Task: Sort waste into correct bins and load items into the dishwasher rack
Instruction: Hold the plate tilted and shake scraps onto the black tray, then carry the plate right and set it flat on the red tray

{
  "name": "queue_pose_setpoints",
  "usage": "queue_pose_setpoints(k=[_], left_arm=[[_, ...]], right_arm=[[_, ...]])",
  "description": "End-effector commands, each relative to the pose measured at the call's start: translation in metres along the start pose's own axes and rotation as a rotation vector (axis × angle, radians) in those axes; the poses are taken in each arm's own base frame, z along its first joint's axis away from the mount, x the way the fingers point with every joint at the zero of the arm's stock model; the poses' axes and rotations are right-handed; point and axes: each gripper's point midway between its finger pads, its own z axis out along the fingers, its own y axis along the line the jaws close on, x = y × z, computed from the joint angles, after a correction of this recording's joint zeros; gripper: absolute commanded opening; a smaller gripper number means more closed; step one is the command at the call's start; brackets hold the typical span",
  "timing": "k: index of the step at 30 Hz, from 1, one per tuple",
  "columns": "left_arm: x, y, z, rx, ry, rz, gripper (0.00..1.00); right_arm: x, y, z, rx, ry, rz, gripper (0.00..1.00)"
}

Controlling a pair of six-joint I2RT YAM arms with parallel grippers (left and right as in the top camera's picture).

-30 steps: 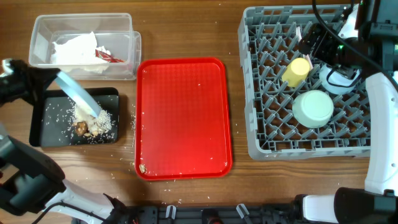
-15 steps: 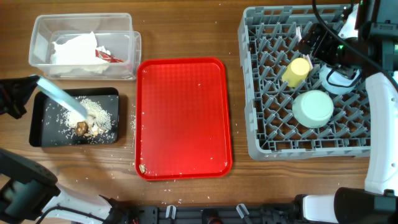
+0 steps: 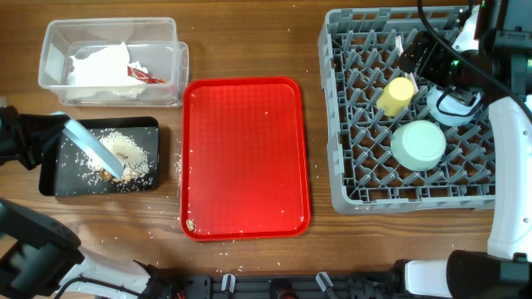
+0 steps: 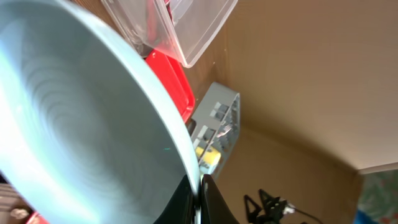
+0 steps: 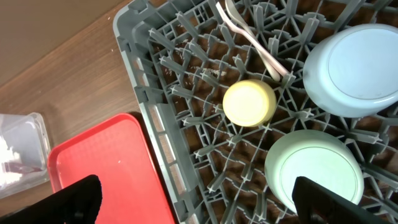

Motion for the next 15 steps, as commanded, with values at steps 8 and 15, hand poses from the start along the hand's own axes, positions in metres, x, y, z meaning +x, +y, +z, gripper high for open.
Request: queue_pose_setpoints(k=[8, 15], left_arm=[[0.074, -0.035, 0.066, -0.099, 0.266, 0.257, 0.04], [0.164, -0.059, 0.144, -0.153, 0.559, 0.473, 0.04]], right_arm=[[-0.001, -0.001, -0.001, 0.012, -0.010, 0.011, 1.00], [-0.001, -0.001, -0.001, 0.012, -0.010, 0.010, 1.00]])
